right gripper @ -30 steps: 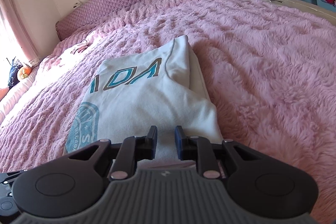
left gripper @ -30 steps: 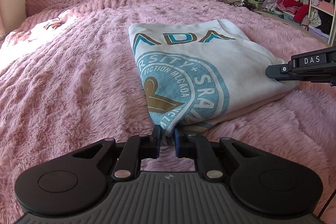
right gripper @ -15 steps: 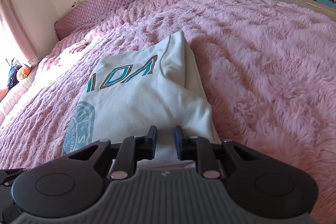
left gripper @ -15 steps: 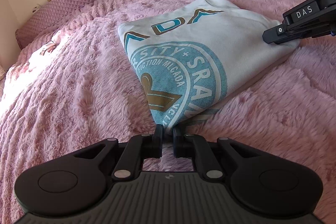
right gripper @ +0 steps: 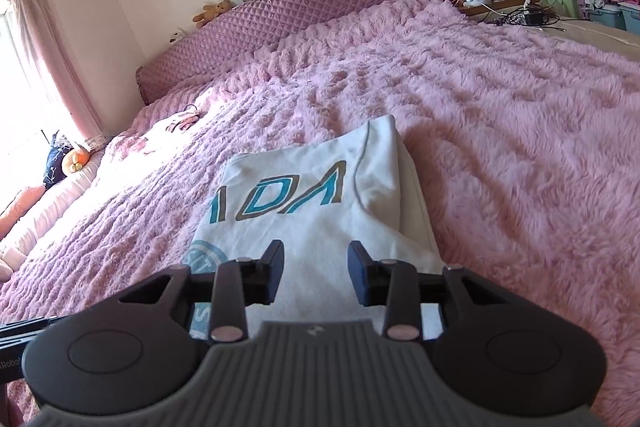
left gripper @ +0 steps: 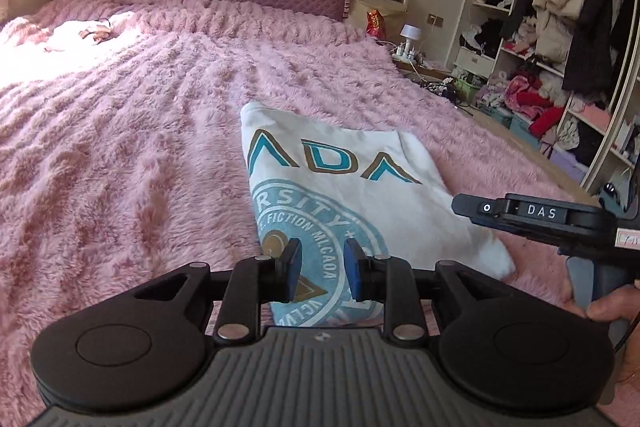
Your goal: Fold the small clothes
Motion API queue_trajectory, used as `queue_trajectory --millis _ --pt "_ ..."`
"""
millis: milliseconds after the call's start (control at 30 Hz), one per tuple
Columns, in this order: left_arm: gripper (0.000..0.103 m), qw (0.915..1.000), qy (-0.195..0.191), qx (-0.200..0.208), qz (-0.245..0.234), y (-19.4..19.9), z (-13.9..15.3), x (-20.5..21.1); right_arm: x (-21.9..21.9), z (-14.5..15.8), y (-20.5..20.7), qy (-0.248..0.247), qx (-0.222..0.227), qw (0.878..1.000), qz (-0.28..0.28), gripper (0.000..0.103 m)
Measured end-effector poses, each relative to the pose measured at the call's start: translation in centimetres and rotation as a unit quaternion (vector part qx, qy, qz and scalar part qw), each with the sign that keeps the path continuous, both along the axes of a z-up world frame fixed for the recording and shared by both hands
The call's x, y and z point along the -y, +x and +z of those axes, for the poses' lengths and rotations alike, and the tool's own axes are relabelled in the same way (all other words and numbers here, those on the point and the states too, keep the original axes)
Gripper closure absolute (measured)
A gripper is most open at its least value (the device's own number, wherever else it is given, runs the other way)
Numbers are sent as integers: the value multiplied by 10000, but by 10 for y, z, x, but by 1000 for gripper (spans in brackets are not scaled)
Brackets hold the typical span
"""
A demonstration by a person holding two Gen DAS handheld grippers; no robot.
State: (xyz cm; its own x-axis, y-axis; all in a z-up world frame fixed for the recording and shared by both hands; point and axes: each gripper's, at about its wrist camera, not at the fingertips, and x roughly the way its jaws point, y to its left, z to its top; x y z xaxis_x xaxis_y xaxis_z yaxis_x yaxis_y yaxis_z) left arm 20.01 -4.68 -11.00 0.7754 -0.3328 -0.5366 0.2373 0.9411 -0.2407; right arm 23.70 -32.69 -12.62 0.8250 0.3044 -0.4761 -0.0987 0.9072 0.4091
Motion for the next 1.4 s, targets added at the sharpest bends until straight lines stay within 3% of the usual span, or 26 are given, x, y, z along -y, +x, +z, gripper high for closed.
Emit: queue_trajectory --millis 133,333,400,433,467,533,667,833,967,1133,1400 --pt "73 9968 -671 -429 50 24 -21 -5 -7 -2 19 -84 -57 9999 67 71" --pt "77 9900 -1030 -939 232 36 -54 -21 -1 -24 30 -279 -400 9988 -57 78" --pt "76 9854 -1430 -915 119 37 -52 -33 3 -22 29 -217 -376 9991 39 74" --pt "68 9816 -1694 -877 -15 38 -50 -41 9 -18 28 -56 -302 9994 171 64" --pt "60 9768 -1979 -811 -118 41 -49 -50 17 -14 27 174 -195 9992 313 55" --pt "26 9602 -2681 -689 -359 50 -49 -71 40 -6 31 630 -70 9963 574 49" --pt "23 9231 -3727 -894 -313 84 -65 -111 82 2 54 1115 -238 9908 726 48" --pt "23 8991 -4192 -1183 -443 125 -91 -136 115 -13 82 1640 -823 9777 1021 41" --pt "23 8889 -4252 -1616 -543 155 -106 -136 120 -33 95 1815 -1221 9695 1105 40" --pt "23 8901 -4085 -1893 -712 181 -108 -124 120 -55 110 2002 -1468 9624 1105 39" --pt "23 8901 -3769 -2394 -917 223 -117 -94 111 -70 140 2512 -1493 9476 1291 33"
